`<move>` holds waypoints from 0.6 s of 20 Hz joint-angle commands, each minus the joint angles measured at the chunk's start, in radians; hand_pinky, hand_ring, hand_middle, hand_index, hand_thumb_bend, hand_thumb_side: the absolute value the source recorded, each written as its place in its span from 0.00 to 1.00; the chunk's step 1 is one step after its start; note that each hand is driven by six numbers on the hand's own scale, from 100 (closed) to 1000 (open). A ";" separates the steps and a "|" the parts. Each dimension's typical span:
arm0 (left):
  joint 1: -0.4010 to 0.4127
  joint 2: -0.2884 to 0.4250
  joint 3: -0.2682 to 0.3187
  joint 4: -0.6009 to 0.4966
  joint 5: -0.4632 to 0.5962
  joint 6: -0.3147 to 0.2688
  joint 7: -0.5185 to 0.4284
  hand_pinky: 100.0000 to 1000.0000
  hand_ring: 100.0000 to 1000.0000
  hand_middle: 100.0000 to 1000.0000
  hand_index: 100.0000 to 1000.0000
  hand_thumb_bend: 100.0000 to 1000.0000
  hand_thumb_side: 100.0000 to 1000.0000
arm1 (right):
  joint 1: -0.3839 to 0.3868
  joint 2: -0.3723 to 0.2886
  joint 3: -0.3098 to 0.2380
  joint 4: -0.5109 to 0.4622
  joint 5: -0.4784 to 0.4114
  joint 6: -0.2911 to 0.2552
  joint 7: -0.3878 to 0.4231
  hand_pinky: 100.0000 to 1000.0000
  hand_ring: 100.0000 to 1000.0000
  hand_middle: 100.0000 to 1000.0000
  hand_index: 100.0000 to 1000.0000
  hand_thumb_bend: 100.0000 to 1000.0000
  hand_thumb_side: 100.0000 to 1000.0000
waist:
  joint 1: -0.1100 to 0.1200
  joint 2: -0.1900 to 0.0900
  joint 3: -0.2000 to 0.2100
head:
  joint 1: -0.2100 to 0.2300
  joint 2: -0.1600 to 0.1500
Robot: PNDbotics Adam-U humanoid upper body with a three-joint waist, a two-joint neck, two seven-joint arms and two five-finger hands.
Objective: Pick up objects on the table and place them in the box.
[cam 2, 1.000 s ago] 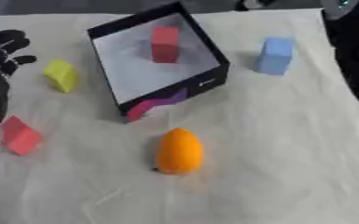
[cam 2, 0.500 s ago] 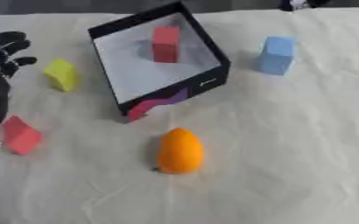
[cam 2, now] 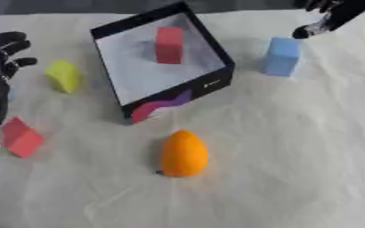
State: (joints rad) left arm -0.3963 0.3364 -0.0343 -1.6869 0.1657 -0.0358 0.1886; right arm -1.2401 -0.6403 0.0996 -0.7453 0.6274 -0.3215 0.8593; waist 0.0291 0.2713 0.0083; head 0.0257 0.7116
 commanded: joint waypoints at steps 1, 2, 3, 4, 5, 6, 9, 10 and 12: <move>-0.009 0.024 0.008 -0.014 -0.004 -0.001 -0.002 0.68 0.79 0.70 0.70 0.20 0.77 | -0.019 -0.033 -0.003 0.000 0.002 -0.047 0.048 0.85 0.90 0.88 0.90 0.42 0.38 | -0.013 -0.025 0.000 | 0.004 0.001; -0.009 0.024 0.008 -0.014 -0.004 -0.001 -0.002 0.68 0.79 0.70 0.70 0.20 0.77 | -0.020 -0.032 -0.004 0.000 0.005 -0.045 0.048 0.85 0.91 0.88 0.90 0.43 0.38 | -0.012 -0.025 0.000 | 0.004 0.001; -0.009 0.024 0.008 -0.014 -0.004 -0.001 -0.003 0.68 0.79 0.70 0.70 0.20 0.77 | -0.020 -0.031 -0.005 0.000 0.009 -0.044 0.048 0.85 0.91 0.88 0.90 0.43 0.38 | -0.012 -0.024 0.000 | 0.004 0.001; -0.010 0.024 0.007 -0.014 -0.004 -0.001 -0.003 0.68 0.79 0.70 0.70 0.20 0.77 | -0.019 -0.030 -0.005 0.000 0.013 -0.042 0.048 0.85 0.90 0.88 0.90 0.44 0.38 | -0.012 -0.024 0.000 | 0.004 0.001; -0.010 0.024 0.007 -0.014 -0.004 -0.001 -0.003 0.68 0.79 0.70 0.70 0.20 0.77 | -0.018 -0.028 -0.005 0.001 0.019 -0.041 0.047 0.85 0.90 0.88 0.89 0.45 0.37 | -0.012 -0.024 0.000 | 0.004 0.002; -0.011 0.023 0.007 -0.014 -0.004 -0.001 -0.004 0.68 0.79 0.70 0.70 0.20 0.77 | -0.017 -0.026 -0.005 0.002 0.026 -0.039 0.044 0.85 0.90 0.88 0.89 0.46 0.37 | -0.011 -0.024 0.001 | 0.004 0.001; -0.013 0.022 0.007 -0.015 -0.003 -0.001 -0.003 0.68 0.79 0.70 0.70 0.20 0.77 | -0.012 -0.019 -0.004 0.009 0.046 -0.041 0.030 0.85 0.90 0.88 0.89 0.47 0.36 | -0.011 -0.022 0.003 | 0.004 0.000; -0.013 0.022 0.007 -0.015 -0.003 -0.001 -0.003 0.68 0.79 0.70 0.70 0.20 0.77 | -0.010 -0.015 -0.003 0.011 0.052 -0.042 0.026 0.85 0.90 0.88 0.89 0.47 0.36 | -0.010 -0.021 0.003 | 0.004 0.000; -0.015 0.020 0.006 -0.016 -0.002 -0.001 -0.004 0.68 0.79 0.70 0.70 0.20 0.77 | -0.007 -0.008 -0.001 0.017 0.062 -0.047 0.021 0.85 0.91 0.88 0.89 0.47 0.36 | -0.009 -0.020 0.005 | 0.003 -0.001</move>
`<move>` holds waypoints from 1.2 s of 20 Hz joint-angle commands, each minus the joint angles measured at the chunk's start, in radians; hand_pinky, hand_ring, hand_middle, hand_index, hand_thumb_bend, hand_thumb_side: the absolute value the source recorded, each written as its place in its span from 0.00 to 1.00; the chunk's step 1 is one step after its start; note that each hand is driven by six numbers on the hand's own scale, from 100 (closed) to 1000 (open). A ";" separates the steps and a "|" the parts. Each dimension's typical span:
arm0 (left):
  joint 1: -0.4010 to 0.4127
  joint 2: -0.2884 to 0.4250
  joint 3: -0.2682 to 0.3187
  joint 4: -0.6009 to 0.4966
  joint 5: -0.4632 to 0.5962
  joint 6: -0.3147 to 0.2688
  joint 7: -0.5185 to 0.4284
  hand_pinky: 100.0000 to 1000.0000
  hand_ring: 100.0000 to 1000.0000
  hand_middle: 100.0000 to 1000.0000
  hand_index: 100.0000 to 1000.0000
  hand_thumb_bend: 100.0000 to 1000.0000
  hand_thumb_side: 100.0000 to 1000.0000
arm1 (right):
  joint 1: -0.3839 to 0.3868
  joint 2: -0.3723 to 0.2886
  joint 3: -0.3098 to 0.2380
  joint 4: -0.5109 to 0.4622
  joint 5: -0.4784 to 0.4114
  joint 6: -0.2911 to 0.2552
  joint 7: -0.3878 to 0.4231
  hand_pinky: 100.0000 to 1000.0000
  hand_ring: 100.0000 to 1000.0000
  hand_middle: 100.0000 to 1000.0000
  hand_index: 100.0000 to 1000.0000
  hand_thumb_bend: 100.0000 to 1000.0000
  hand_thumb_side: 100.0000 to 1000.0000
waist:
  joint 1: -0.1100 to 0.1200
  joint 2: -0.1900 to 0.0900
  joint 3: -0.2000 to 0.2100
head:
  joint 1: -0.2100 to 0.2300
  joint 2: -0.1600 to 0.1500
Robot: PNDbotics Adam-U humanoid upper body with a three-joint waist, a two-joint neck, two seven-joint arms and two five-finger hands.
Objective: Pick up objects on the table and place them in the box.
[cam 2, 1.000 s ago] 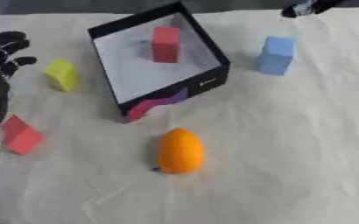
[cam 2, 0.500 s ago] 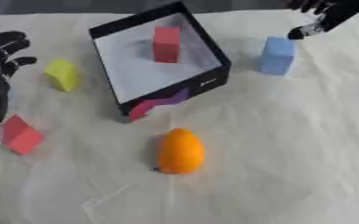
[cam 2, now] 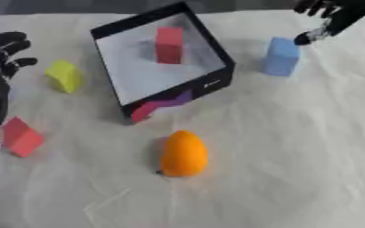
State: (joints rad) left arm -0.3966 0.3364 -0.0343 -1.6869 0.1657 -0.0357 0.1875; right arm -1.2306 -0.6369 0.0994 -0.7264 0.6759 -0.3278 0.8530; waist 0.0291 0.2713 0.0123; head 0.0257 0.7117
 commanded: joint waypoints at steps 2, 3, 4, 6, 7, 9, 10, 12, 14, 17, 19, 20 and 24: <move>-0.016 0.019 0.006 -0.016 -0.002 -0.001 -0.003 0.68 0.79 0.70 0.70 0.20 0.77 | -0.012 -0.004 -0.001 0.004 0.018 -0.048 0.029 0.85 0.92 0.88 0.89 0.47 0.36 | -0.007 -0.019 0.002 | 0.003 -0.001; -0.016 0.018 0.006 -0.017 -0.002 -0.001 -0.003 0.68 0.79 0.70 0.70 0.20 0.77 | -0.010 -0.001 -0.001 0.006 0.017 -0.051 0.032 0.85 0.92 0.88 0.90 0.46 0.36 | -0.007 -0.018 0.002 | 0.002 0.000; -0.017 0.018 0.006 -0.017 -0.001 -0.001 -0.003 0.68 0.80 0.70 0.70 0.20 0.77 | -0.009 0.002 -0.001 0.008 0.015 -0.055 0.035 0.85 0.92 0.88 0.90 0.46 0.37 | -0.006 -0.017 0.002 | 0.002 0.001; -0.017 0.018 0.005 -0.017 -0.001 -0.001 -0.004 0.68 0.80 0.70 0.70 0.20 0.77 | -0.008 0.007 0.000 0.011 0.011 -0.059 0.040 0.85 0.92 0.88 0.90 0.46 0.37 | -0.005 -0.016 0.002 | 0.001 0.003; -0.017 0.018 0.005 -0.017 -0.001 0.000 -0.004 0.68 0.80 0.70 0.70 0.20 0.77 | -0.008 0.010 0.000 0.013 0.008 -0.060 0.042 0.85 0.92 0.88 0.90 0.45 0.37 | -0.005 -0.016 0.002 | 0.001 0.003; -0.018 0.017 0.005 -0.017 -0.001 0.000 -0.005 0.68 0.80 0.70 0.70 0.20 0.77 | -0.008 0.015 0.000 0.013 0.006 -0.060 0.040 0.85 0.92 0.88 0.90 0.46 0.37 | -0.004 -0.015 0.002 | 0.000 0.003; -0.018 0.017 0.005 -0.017 -0.001 0.000 -0.005 0.68 0.80 0.70 0.70 0.20 0.77 | -0.008 0.017 0.000 0.012 0.007 -0.059 0.035 0.85 0.92 0.88 0.90 0.47 0.36 | -0.004 -0.015 0.003 | -0.001 0.003; -0.019 0.016 0.004 -0.017 0.000 0.000 -0.005 0.68 0.80 0.70 0.70 0.20 0.77 | -0.006 0.023 0.001 0.012 0.014 -0.057 0.021 0.85 0.92 0.88 0.90 0.48 0.36 | -0.003 -0.014 0.003 | 0.000 0.002; -0.020 0.015 0.003 -0.018 0.000 0.000 -0.006 0.68 0.80 0.70 0.70 0.20 0.77 | -0.004 0.030 0.003 0.015 0.024 -0.058 0.012 0.85 0.92 0.88 0.90 0.49 0.36 | -0.002 -0.014 0.004 | -0.001 0.000; -0.022 0.014 0.002 -0.018 0.001 0.001 -0.007 0.68 0.80 0.70 0.70 0.19 0.77 | -0.002 0.040 0.005 0.022 0.039 -0.061 0.004 0.85 0.92 0.88 0.90 0.48 0.36 | -0.001 -0.013 0.006 | -0.002 -0.001; -0.023 0.013 0.001 -0.018 0.001 0.001 -0.008 0.68 0.80 0.70 0.70 0.19 0.77 | 0.001 0.048 0.006 0.027 0.051 -0.063 0.001 0.85 0.92 0.88 0.90 0.49 0.35 | 0.000 -0.013 0.007 | -0.003 -0.003; -0.023 0.013 0.000 -0.018 0.001 0.001 -0.009 0.68 0.80 0.70 0.70 0.19 0.77 | 0.003 0.052 0.006 0.030 0.057 -0.064 -0.001 0.85 0.92 0.88 0.89 0.49 0.35 | 0.000 -0.012 0.008 | -0.003 -0.004; -0.026 0.009 -0.001 -0.019 0.002 0.001 -0.011 0.68 0.80 0.70 0.70 0.19 0.77 | 0.010 0.066 0.010 0.044 0.095 -0.067 -0.014 0.84 0.91 0.88 0.89 0.52 0.34 | 0.001 -0.010 0.013 | -0.005 -0.007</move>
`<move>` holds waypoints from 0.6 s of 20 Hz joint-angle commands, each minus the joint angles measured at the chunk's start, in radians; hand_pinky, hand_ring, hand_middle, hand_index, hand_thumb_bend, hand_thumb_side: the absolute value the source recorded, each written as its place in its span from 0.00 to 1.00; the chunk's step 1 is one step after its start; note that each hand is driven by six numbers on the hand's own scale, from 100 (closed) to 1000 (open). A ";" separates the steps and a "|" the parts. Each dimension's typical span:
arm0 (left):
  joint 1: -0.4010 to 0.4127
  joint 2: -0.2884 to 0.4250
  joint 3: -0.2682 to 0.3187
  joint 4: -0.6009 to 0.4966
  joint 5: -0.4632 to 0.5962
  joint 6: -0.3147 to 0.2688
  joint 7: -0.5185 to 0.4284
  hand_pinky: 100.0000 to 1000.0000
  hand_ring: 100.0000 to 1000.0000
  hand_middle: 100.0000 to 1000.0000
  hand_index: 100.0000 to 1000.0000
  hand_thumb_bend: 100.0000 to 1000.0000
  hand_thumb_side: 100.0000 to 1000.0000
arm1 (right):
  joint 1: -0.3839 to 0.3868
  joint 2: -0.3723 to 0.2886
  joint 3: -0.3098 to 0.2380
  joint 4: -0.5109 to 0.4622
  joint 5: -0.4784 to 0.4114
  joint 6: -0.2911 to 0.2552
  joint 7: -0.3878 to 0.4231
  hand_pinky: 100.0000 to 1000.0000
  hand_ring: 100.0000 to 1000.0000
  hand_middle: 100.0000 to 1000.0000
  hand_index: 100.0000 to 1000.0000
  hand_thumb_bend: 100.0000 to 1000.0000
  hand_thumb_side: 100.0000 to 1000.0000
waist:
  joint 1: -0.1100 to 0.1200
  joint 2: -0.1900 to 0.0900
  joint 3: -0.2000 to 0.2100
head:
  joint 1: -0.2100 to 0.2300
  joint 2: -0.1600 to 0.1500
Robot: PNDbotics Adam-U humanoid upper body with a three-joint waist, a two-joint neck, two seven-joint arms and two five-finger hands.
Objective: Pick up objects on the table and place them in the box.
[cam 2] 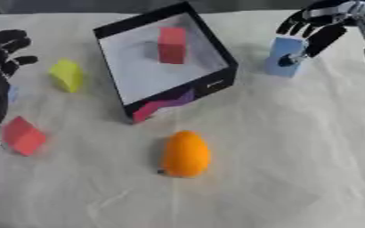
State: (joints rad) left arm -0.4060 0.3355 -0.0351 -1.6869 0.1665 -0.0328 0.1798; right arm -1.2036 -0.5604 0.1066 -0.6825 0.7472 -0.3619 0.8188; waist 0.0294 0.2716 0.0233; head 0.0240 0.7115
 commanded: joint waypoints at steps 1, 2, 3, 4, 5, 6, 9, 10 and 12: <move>-0.017 0.010 -0.001 -0.019 0.001 -0.002 -0.003 0.68 0.80 0.70 0.70 0.19 0.77 | -0.015 -0.007 0.002 0.004 0.034 -0.033 0.013 0.84 0.90 0.87 0.89 0.52 0.33 | 0.001 -0.010 0.003 | -0.004 -0.008; -0.018 0.009 -0.001 -0.019 0.001 -0.002 -0.004 0.68 0.80 0.70 0.70 0.19 0.77 | -0.013 -0.003 0.002 0.008 0.043 -0.033 0.005 0.84 0.90 0.87 0.89 0.53 0.33 | 0.001 -0.009 0.004 | -0.004 -0.009; -0.019 0.009 -0.002 -0.019 0.001 -0.002 -0.005 0.68 0.80 0.70 0.70 0.19 0.77 | -0.010 0.000 0.001 0.012 0.052 -0.033 -0.004 0.84 0.90 0.87 0.89 0.53 0.32 | 0.001 -0.009 0.006 | -0.004 -0.010; -0.019 0.008 -0.003 -0.019 0.001 -0.001 -0.005 0.68 0.80 0.70 0.70 0.19 0.77 | -0.009 0.003 0.000 0.015 0.062 -0.031 -0.014 0.83 0.88 0.85 0.88 0.55 0.30 | 0.001 -0.008 0.007 | -0.005 -0.011; -0.020 0.007 -0.003 -0.019 0.001 -0.001 -0.006 0.68 0.80 0.70 0.70 0.19 0.77 | -0.007 0.005 -0.001 0.017 0.073 -0.027 -0.030 0.83 0.87 0.85 0.88 0.56 0.30 | 0.001 -0.008 0.008 | -0.005 -0.012; -0.021 0.007 -0.003 -0.019 0.001 -0.001 -0.006 0.68 0.80 0.70 0.70 0.19 0.78 | -0.005 0.008 -0.001 0.020 0.084 -0.024 -0.047 0.82 0.86 0.84 0.87 0.56 0.28 | 0.001 -0.007 0.009 | -0.005 -0.012; -0.021 0.007 -0.005 -0.019 0.001 -0.001 -0.007 0.68 0.80 0.70 0.70 0.19 0.78 | -0.002 0.013 -0.003 0.029 0.103 -0.016 -0.089 0.80 0.79 0.80 0.85 0.55 0.23 | 0.001 -0.007 0.010 | -0.006 -0.012; -0.021 0.007 -0.006 -0.019 0.001 -0.001 -0.008 0.68 0.80 0.70 0.70 0.18 0.78 | -0.001 0.015 -0.003 0.032 0.107 -0.013 -0.103 0.79 0.77 0.78 0.84 0.54 0.21 | 0.001 -0.007 0.010 | -0.005 -0.012; -0.021 0.006 -0.005 -0.019 0.001 -0.001 -0.008 0.68 0.80 0.70 0.70 0.18 0.78 | 0.001 0.017 -0.004 0.036 0.109 -0.006 -0.126 0.77 0.74 0.75 0.83 0.52 0.16 | 0.001 -0.007 0.011 | -0.005 -0.012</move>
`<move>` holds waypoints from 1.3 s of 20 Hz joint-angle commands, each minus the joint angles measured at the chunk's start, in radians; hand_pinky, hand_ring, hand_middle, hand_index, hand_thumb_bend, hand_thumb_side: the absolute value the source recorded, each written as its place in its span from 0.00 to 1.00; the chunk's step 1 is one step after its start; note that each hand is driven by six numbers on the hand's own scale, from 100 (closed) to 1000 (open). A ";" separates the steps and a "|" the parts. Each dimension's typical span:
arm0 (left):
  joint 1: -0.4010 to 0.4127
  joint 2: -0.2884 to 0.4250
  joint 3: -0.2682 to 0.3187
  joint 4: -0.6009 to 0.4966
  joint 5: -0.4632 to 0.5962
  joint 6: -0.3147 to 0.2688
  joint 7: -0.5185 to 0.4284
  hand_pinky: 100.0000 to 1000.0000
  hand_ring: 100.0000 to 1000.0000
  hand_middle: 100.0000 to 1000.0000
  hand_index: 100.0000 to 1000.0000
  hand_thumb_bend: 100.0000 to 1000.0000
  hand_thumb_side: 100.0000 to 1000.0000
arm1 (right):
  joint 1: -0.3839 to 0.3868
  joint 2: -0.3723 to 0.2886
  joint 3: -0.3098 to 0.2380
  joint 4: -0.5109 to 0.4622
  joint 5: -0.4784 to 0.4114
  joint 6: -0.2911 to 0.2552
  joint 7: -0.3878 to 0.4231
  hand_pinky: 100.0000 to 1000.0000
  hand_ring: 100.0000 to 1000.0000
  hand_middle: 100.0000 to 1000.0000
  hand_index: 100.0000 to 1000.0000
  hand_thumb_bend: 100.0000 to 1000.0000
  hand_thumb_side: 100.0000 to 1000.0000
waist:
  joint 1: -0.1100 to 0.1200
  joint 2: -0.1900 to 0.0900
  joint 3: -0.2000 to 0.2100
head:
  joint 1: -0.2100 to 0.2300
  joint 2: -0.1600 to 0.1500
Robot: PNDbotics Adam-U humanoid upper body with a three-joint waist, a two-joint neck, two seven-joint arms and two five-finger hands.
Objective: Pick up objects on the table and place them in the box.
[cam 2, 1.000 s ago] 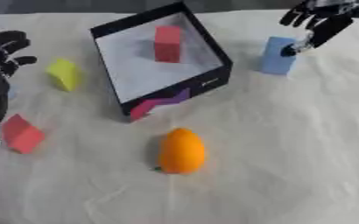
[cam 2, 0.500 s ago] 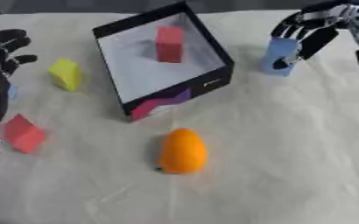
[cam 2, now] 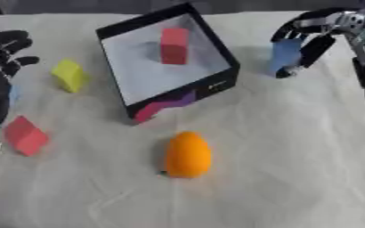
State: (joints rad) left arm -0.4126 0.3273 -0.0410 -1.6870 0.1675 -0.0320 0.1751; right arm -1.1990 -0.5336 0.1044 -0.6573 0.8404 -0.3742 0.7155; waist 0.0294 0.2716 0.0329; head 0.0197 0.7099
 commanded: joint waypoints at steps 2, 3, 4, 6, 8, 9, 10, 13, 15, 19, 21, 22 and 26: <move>-0.015 0.014 0.000 -0.019 0.000 -0.001 -0.004 0.68 0.80 0.70 0.70 0.18 0.78 | -0.004 -0.008 -0.002 0.016 0.010 0.015 -0.040 0.77 0.72 0.75 0.82 0.51 0.14 | 0.001 -0.007 0.001 | 0.000 -0.010; -0.015 0.015 0.000 -0.018 0.000 -0.001 -0.004 0.68 0.80 0.70 0.70 0.18 0.78 | -0.003 -0.007 -0.002 0.018 0.005 0.018 -0.047 0.76 0.71 0.74 0.81 0.50 0.11 | 0.001 -0.007 0.001 | 0.000 -0.011; -0.015 0.015 0.000 -0.018 0.000 -0.001 -0.005 0.68 0.80 0.70 0.70 0.18 0.78 | -0.003 -0.007 -0.003 0.019 -0.001 0.021 -0.052 0.76 0.70 0.73 0.81 0.50 0.08 | 0.001 -0.007 0.001 | 0.000 -0.011; -0.015 0.015 0.000 -0.018 0.000 -0.001 -0.005 0.68 0.80 0.70 0.70 0.18 0.78 | -0.002 -0.007 -0.003 0.020 -0.011 0.026 -0.061 0.75 0.68 0.72 0.81 0.49 0.05 | 0.001 -0.007 0.000 | 0.000 -0.011; -0.015 0.015 -0.001 -0.018 -0.001 -0.001 -0.006 0.68 0.80 0.70 0.70 0.18 0.77 | -0.001 -0.008 -0.003 0.020 -0.021 0.032 -0.072 0.73 0.61 0.70 0.79 0.46 0.00 | 0.001 -0.007 0.000 | 0.001 -0.010; -0.015 0.015 -0.001 -0.018 -0.001 -0.001 -0.007 0.68 0.80 0.70 0.70 0.17 0.78 | -0.002 -0.009 -0.003 0.019 -0.025 0.035 -0.078 0.72 0.59 0.69 0.79 0.45 0.00 | 0.001 -0.007 -0.001 | 0.001 -0.010; -0.015 0.016 -0.001 -0.018 -0.001 -0.001 -0.007 0.68 0.80 0.70 0.70 0.17 0.78 | -0.002 -0.010 -0.004 0.018 -0.029 0.038 -0.085 0.71 0.56 0.67 0.78 0.42 0.00 | 0.001 -0.007 -0.001 | 0.001 -0.009; -0.014 0.017 -0.001 -0.018 -0.002 0.000 -0.009 0.68 0.80 0.70 0.70 0.17 0.78 | -0.003 -0.014 -0.005 0.011 -0.032 0.063 -0.124 0.69 0.50 0.62 0.75 0.37 0.00 | 0.001 -0.007 -0.003 | 0.001 -0.009; -0.015 0.017 -0.002 -0.018 -0.003 0.001 -0.012 0.68 0.80 0.70 0.70 0.17 0.78 | -0.002 -0.015 -0.005 0.008 -0.031 0.083 -0.162 0.68 0.47 0.57 0.71 0.34 0.00 | 0.001 -0.007 -0.003 | 0.001 -0.011; -0.014 0.018 -0.003 -0.017 -0.004 0.003 -0.016 0.68 0.80 0.70 0.70 0.17 0.78 | -0.001 -0.015 -0.003 0.004 -0.043 0.109 -0.230 0.66 0.42 0.50 0.65 0.30 0.00 | 0.001 -0.008 -0.005 | 0.001 -0.009; -0.014 0.018 -0.003 -0.017 -0.004 0.003 -0.017 0.68 0.80 0.70 0.70 0.16 0.78 | -0.002 -0.016 -0.002 0.003 -0.052 0.114 -0.251 0.65 0.41 0.50 0.64 0.29 0.00 | 0.001 -0.009 -0.006 | 0.002 -0.007; -0.013 0.019 -0.003 -0.017 -0.004 0.003 -0.018 0.68 0.80 0.70 0.70 0.16 0.78 | -0.003 -0.020 -0.001 -0.001 -0.057 0.114 -0.258 0.65 0.41 0.50 0.64 0.29 0.00 | 0.001 -0.009 -0.006 | 0.003 -0.007; -0.010 0.022 -0.002 -0.017 -0.006 0.004 -0.021 0.68 0.80 0.70 0.70 0.16 0.78 | -0.010 -0.043 0.009 -0.037 -0.093 0.086 -0.256 0.66 0.42 0.51 0.65 0.26 0.00 | -0.002 -0.012 -0.010 | 0.006 -0.004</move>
State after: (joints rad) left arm -0.4130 0.3274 -0.0468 -1.6870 0.1661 -0.0267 0.1577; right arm -1.1834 -0.5382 0.1124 -0.6631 0.7620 -0.2793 0.4618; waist 0.0291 0.2716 0.0232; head 0.0220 0.7099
